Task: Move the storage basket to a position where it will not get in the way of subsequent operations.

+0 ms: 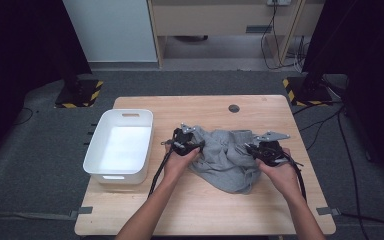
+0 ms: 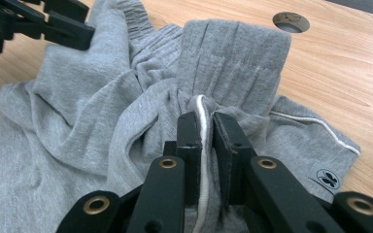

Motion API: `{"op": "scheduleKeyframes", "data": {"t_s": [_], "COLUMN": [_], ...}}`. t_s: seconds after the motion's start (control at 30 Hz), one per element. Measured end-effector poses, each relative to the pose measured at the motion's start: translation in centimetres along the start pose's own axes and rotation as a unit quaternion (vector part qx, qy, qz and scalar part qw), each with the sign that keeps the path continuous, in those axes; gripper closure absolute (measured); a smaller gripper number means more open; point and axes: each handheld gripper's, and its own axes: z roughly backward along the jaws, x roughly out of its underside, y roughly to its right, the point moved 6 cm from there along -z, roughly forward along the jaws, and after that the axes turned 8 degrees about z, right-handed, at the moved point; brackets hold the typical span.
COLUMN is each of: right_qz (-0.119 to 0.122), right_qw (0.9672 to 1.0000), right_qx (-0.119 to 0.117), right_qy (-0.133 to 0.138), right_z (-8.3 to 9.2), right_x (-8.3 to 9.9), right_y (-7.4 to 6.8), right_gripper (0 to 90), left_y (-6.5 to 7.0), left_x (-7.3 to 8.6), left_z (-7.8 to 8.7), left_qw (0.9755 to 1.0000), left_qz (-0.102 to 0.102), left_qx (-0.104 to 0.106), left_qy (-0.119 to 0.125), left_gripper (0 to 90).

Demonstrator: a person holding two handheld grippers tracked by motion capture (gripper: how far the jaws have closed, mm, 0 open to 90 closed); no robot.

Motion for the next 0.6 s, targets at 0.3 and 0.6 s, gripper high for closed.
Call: {"op": "scheduleKeyframes", "data": {"t_s": [0.3, 0.6], "right_qz": [0.001, 0.001], "right_qw": [1.0000, 1.0000], "right_qx": [-0.003, -0.006], "right_qy": [0.000, 0.001], "right_z": [0.0, 0.0], "right_x": [0.0, 0.1], "right_y": [0.0, 0.0], "right_gripper": [81.4, 80.8], "left_y": [-0.3, -0.9], "left_x": [0.6, 1.3], "left_z": [-0.8, -1.6], "left_qw": [0.9999, 0.9998], "left_qz": [-0.005, 0.003], "left_qx": [-0.004, 0.018], "left_qy": [-0.010, -0.008], "left_gripper": [36.4, 34.1]}}
